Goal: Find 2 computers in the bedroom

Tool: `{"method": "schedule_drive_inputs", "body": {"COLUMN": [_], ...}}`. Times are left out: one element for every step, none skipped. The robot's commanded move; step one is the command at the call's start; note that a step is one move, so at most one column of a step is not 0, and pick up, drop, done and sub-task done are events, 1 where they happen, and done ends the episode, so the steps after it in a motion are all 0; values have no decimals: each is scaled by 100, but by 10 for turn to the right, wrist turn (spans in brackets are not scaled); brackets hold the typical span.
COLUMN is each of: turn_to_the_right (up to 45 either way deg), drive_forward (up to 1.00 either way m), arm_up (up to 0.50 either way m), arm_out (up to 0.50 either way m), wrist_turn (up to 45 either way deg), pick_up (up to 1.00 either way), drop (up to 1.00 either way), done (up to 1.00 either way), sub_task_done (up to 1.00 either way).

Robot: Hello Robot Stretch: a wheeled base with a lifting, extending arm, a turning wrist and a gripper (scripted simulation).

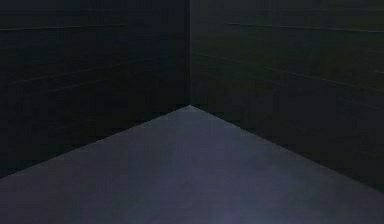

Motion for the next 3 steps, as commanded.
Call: {"method": "schedule_drive_inputs", "body": {"turn_to_the_right": [-450, -240, 0], "drive_forward": [0, 0, 65], "arm_up": [0, 0, 0], "arm_out": [0, 0, 0], "wrist_turn": [0, 0, 0], "pick_up": [0, 0, 0], "drop": [0, 0, 0], "done": [0, 0, 0], "sub_task_done": [0, 0, 0]}}
